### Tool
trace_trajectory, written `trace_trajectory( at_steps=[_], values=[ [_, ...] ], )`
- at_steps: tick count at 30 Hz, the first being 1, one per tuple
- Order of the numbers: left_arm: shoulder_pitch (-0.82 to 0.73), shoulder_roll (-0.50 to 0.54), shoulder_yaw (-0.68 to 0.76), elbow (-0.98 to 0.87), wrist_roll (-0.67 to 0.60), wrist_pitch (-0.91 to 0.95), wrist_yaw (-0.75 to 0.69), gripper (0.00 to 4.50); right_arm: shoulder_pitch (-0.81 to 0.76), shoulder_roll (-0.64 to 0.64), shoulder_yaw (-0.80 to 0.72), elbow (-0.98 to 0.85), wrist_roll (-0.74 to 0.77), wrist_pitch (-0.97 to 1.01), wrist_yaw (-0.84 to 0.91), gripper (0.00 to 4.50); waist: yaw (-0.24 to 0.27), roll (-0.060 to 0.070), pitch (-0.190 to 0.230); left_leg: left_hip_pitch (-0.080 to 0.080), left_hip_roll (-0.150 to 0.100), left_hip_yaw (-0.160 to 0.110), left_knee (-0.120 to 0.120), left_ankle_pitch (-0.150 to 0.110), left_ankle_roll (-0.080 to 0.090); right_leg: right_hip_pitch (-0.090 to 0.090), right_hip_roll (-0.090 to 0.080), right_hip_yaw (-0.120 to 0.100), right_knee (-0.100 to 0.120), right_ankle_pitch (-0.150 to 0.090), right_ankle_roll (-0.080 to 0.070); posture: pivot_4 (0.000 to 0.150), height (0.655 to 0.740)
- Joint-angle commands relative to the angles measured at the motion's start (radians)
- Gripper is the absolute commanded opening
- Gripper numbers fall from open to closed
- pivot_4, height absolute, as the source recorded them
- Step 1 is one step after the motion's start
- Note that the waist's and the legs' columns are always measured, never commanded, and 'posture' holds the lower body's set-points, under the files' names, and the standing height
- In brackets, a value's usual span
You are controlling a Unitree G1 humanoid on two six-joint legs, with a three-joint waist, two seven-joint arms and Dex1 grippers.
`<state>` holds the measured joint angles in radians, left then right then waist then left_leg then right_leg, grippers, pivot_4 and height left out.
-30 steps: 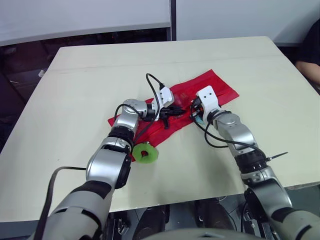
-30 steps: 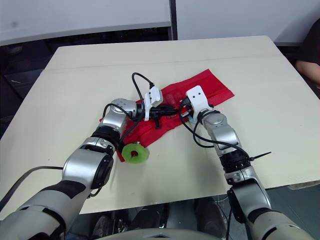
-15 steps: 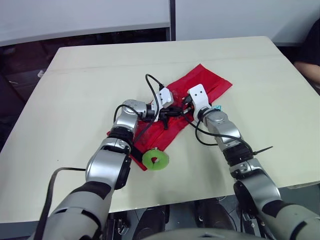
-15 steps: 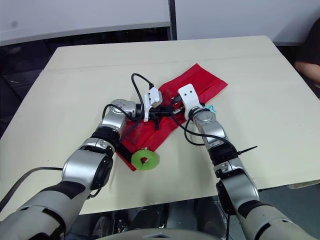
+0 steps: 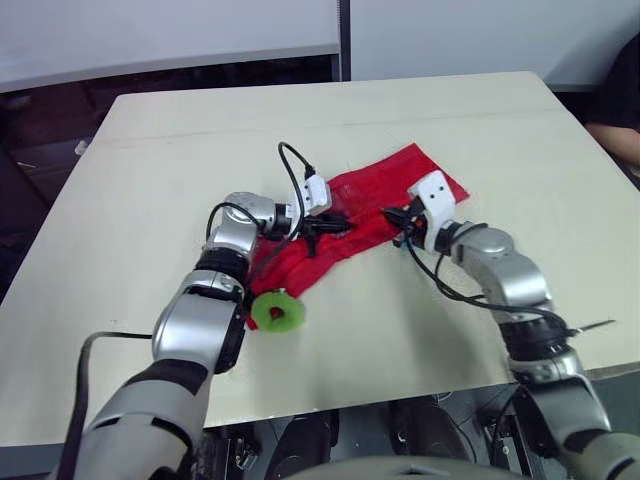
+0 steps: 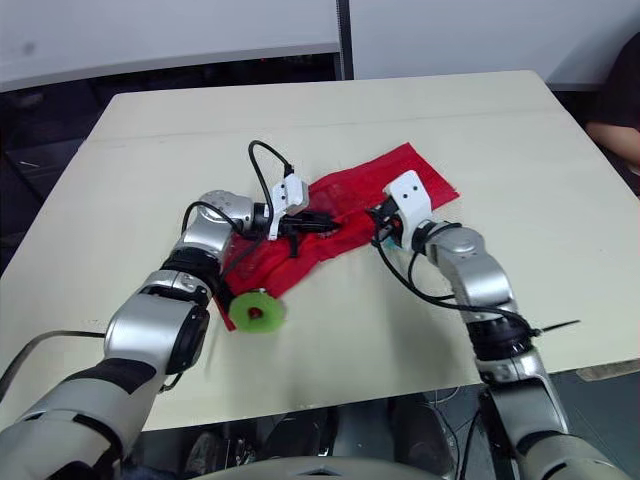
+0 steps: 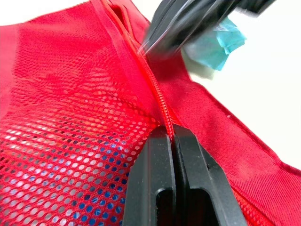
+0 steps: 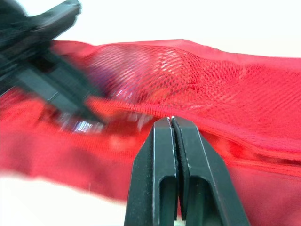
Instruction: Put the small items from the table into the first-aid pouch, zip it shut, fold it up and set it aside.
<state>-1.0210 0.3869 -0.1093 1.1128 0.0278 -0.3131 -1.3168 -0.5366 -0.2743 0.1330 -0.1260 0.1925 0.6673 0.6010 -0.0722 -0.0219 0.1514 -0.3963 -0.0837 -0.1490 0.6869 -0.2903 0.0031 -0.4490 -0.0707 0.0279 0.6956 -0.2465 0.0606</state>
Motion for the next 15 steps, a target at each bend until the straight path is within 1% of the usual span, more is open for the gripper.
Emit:
trace_trajectory(
  at_steps=[1,2,4,8,11,13,15],
  values=[
    [-0.029,0.047,-0.003,0.005,-0.027,-0.058,-0.209,0.0,0.103,-0.018,-0.094,-0.248,0.154,-0.047,0.08,0.06,0.003,0.0,0.0,0.0,0.0,-0.001,0.0,0.0,0.0,0.0,0.0,-0.001,0.0,0.0,0.0,0.15,0.7368],
    [-0.033,0.059,-0.012,0.008,-0.039,-0.071,-0.26,0.0,0.144,-0.029,-0.118,-0.295,0.171,-0.1,0.097,0.06,0.003,0.0,0.0,-0.001,0.0,-0.001,0.0,0.0,0.0,0.0,0.0,-0.001,-0.001,0.0,0.0,0.15,0.7368],
    [-0.041,0.077,-0.042,0.014,-0.06,-0.102,-0.295,0.0,0.202,-0.05,-0.157,-0.347,0.209,-0.158,0.134,0.06,0.006,0.0,0.0,-0.001,-0.001,0.0,0.0,0.0,0.0,0.0,-0.001,-0.001,-0.001,0.0,0.0,0.15,0.7368],
    [-0.068,0.104,-0.123,0.026,-0.095,-0.147,-0.298,0.0,0.281,-0.108,-0.215,-0.391,0.259,-0.182,0.152,0.06,0.016,0.0,0.0,0.0,-0.001,0.0,0.001,0.0,0.0,0.001,0.0,-0.002,0.0,0.0,0.0,0.15,0.7368],
    [-0.092,0.123,-0.166,0.043,-0.119,-0.175,-0.298,0.0,0.328,-0.141,-0.268,-0.434,0.325,-0.175,0.158,0.06,0.018,0.0,0.0,0.0,-0.001,0.0,0.001,0.0,0.0,0.001,0.0,-0.001,0.0,0.0,0.0,0.15,0.7368],
    [-0.109,0.135,-0.165,0.073,-0.08,-0.242,-0.298,0.0,0.371,-0.169,-0.303,-0.463,0.358,-0.178,0.169,0.06,0.02,-0.001,0.0,0.0,-0.001,0.0,0.001,0.0,0.0,0.001,0.0,-0.001,0.0,0.0,0.0,0.15,0.7368],
    [-0.125,0.146,-0.17,0.107,-0.016,-0.318,-0.253,0.0,0.401,-0.191,-0.332,-0.475,0.382,-0.188,0.173,0.06,0.021,-0.001,0.001,0.0,-0.001,0.0,0.001,0.0,0.0,0.001,0.0,-0.001,-0.001,0.0,0.0,0.15,0.7368]
  ],
)
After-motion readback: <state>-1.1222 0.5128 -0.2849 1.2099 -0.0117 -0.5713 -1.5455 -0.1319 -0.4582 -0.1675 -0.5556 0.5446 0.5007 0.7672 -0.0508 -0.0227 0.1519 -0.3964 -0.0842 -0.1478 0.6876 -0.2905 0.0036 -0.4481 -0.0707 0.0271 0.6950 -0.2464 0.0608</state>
